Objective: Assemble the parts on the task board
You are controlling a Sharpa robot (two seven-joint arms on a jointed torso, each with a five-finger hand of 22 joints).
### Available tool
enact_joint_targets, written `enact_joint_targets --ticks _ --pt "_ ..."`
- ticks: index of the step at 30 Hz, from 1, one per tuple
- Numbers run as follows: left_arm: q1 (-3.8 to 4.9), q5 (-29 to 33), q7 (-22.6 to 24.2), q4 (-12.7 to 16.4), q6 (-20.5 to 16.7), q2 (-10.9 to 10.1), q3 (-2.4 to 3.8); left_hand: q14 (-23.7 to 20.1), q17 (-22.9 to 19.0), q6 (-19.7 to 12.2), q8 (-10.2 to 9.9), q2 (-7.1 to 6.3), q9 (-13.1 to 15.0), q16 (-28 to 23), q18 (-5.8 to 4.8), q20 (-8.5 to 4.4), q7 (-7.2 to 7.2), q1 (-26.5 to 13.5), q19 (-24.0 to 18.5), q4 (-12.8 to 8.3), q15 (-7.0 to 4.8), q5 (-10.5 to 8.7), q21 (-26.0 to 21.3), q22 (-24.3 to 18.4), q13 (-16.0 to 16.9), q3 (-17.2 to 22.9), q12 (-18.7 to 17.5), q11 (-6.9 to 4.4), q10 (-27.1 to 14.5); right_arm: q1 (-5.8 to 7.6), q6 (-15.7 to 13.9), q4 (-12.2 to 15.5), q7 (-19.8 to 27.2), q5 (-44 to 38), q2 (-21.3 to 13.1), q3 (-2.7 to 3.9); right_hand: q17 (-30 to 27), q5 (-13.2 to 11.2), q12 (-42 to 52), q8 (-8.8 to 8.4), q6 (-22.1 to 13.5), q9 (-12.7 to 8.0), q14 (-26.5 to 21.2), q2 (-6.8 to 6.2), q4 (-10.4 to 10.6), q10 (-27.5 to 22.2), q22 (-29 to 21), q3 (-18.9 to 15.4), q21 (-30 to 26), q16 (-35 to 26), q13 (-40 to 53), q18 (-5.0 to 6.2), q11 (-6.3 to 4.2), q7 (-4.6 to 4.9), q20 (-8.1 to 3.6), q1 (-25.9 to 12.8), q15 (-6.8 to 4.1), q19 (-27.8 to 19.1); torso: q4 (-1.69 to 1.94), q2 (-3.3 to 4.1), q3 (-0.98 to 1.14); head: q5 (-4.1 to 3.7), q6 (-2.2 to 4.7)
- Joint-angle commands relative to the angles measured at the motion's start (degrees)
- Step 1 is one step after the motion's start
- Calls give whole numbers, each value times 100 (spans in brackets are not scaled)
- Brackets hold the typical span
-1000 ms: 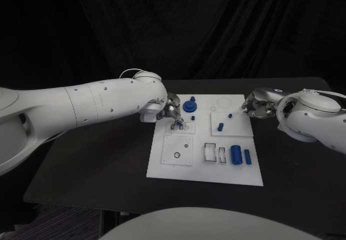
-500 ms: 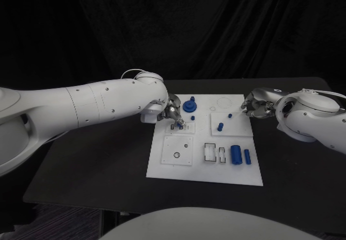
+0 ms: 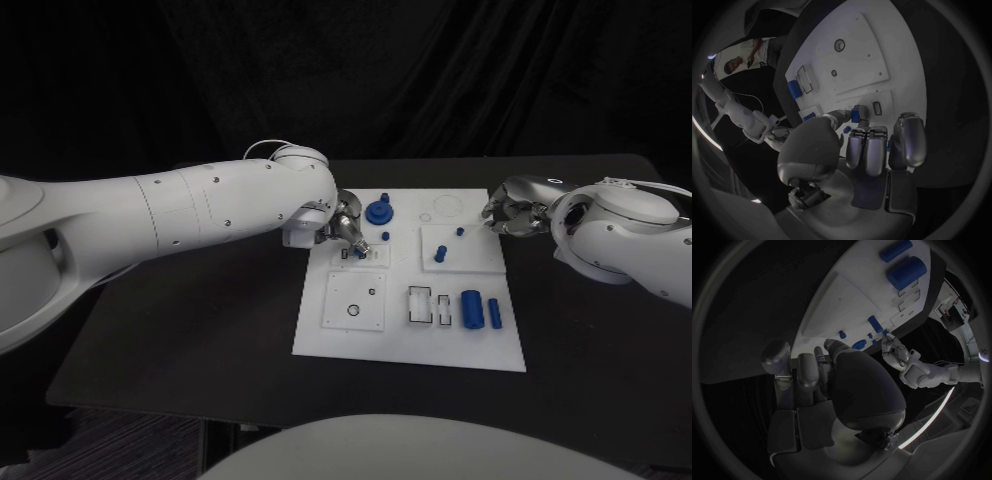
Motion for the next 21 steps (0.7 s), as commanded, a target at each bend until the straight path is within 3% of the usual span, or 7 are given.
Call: enact_joint_targets --ticks 1,21 --pt "-19 55 -5 35 88 2 3 606 1507 19 -42 6 -6 15 -90 13 -31 46 11 -20 -26 25 -23 989 1510 56 20 -22 607 -11 -17 8 -87 -19 2 4 -5 32 -38 -23 11 -7 -39 -30 -4 -58 574 30 -36 -20 201 70 -1 27 10 -48 8 -35 -6 1 -6 10 -1" --pt "-91 55 79 -13 27 49 3 606 1507 32 -77 30 -36 15 -80 20 -17 41 -14 -22 -16 -9 -71 974 1510 82 20 -10 607 -11 7 1 -103 -19 13 4 -6 33 -40 -22 13 -7 -41 -30 -7 -62 570 36 -54 -22 199 73 2 29 11 -50 10 -40 4 -5 4 -5 -1"
